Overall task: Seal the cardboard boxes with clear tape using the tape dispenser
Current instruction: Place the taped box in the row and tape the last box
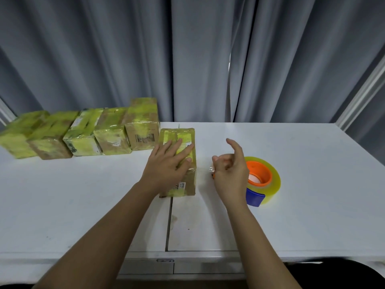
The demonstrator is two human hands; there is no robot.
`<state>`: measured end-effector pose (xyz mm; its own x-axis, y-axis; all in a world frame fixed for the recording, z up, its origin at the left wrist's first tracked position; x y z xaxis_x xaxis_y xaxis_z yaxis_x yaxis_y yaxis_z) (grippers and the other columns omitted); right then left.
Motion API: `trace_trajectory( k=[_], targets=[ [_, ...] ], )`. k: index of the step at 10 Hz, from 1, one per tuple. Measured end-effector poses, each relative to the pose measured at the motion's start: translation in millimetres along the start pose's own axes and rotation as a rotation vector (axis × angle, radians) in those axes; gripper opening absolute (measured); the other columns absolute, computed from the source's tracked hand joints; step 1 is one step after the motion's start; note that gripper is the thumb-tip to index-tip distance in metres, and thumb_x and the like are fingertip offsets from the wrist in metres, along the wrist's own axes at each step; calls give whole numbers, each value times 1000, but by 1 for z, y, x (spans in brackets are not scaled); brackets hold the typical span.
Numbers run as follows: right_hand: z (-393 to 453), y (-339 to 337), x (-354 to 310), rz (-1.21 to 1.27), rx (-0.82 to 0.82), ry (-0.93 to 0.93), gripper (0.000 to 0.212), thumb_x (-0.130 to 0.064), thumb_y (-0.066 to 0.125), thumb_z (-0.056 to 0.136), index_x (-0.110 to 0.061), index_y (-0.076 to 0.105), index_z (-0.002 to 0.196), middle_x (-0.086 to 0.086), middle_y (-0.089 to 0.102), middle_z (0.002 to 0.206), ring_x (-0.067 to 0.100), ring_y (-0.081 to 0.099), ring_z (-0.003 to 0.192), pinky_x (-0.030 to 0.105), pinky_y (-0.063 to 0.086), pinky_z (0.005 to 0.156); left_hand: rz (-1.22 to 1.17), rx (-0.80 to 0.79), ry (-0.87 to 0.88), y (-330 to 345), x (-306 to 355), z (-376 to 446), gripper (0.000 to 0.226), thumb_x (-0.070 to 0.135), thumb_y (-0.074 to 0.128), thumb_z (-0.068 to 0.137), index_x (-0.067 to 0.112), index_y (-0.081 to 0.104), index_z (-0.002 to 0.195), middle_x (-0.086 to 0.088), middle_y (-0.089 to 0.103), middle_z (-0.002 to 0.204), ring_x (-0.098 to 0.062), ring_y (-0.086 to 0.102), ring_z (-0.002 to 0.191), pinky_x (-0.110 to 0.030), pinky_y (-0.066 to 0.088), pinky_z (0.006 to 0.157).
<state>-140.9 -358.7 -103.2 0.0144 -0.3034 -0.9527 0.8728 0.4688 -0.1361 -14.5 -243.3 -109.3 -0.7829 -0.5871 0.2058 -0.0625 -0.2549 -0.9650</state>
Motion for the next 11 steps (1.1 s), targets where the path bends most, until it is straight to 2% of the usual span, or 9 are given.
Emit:
trace_trajectory(
  k=[3, 4, 5, 6, 7, 8, 9, 10, 11],
  targets=[
    [-9, 22, 18, -225, -217, 112, 42, -10, 57, 94, -17, 44, 134, 1, 56, 87, 23, 61, 86, 35, 53, 74, 0, -76, -11, -3, 4, 1, 57, 56, 10, 90, 49, 12, 147, 9, 8, 160, -16, 1, 147, -42, -2, 119],
    [-12, 27, 4, -564, -300, -57, 45, -24, 46, 99, -23, 33, 142, 5, 55, 118, 24, 58, 100, 37, 52, 76, 9, -88, -14, -3, 6, 1, 59, 57, 6, 87, 49, 10, 146, 9, 7, 160, -16, 0, 147, -43, -2, 118],
    [-11, 24, 5, -900, -399, -174, 55, -28, 55, 95, -22, 28, 143, 9, 42, 129, 26, 55, 105, 32, 48, 71, 28, -70, -18, -4, 7, 1, 63, 57, 4, 84, 49, 11, 146, 9, 8, 160, -16, 2, 147, -44, 0, 118],
    [-14, 9, 23, -888, -447, -204, 47, -17, 58, 93, -18, 41, 136, 8, 42, 129, 26, 56, 102, 30, 45, 67, 23, -70, -13, -4, 5, 1, 65, 59, 3, 84, 48, 13, 147, 8, 10, 160, -17, 3, 147, -44, 1, 118],
    [-17, -4, 16, -317, -169, -231, 31, -10, 49, 98, -21, 55, 127, 3, 56, 120, 10, 56, 100, 15, 46, 79, 47, -47, -3, -3, 6, 1, 70, 61, -2, 81, 46, 14, 147, 7, 12, 160, -19, 6, 147, -44, 3, 118],
    [-28, 17, 1, 287, -214, 85, 27, -32, 42, 101, -43, 48, 125, -4, 49, 143, 0, 47, 126, 18, 38, 104, 41, -36, 0, -2, 6, 3, 62, 51, 2, 87, 45, 13, 148, 6, 12, 160, -19, 6, 147, -43, 2, 118],
    [-39, 27, 9, -389, -197, 149, 52, -36, 19, 105, -20, 2, 152, 12, -3, 160, 28, 7, 147, 37, 7, 119, 19, -54, -18, -2, 5, 2, 62, 47, 0, 87, 46, 11, 148, 7, 11, 160, -17, 5, 147, -43, 1, 118],
    [-46, 47, 1, -1022, -223, -113, 62, -27, 24, 106, 5, -9, 148, 30, -6, 155, 51, 1, 139, 53, 11, 113, 43, -30, -24, -1, 7, 3, 62, 46, 1, 87, 45, 15, 148, 7, 14, 159, -18, 8, 147, -42, 3, 118],
    [-62, 47, 14, 71, -328, 456, 51, -27, 23, 107, -5, 9, 151, -3, 20, 155, 24, 19, 145, 15, 18, 113, 60, -7, -27, 0, 9, 4, 62, 46, 3, 87, 45, 18, 147, 7, 17, 159, -18, 10, 147, -41, 2, 119]
  ],
)
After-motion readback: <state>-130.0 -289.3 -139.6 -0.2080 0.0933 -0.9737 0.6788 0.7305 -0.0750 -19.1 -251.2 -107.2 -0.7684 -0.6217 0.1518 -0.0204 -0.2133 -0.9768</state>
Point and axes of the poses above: each hand's wrist, its own z-axis towards the middle knuckle, its own y-axis out of the palm, x = y × z, the point moved 2 cm from there along z, towards the middle knuckle
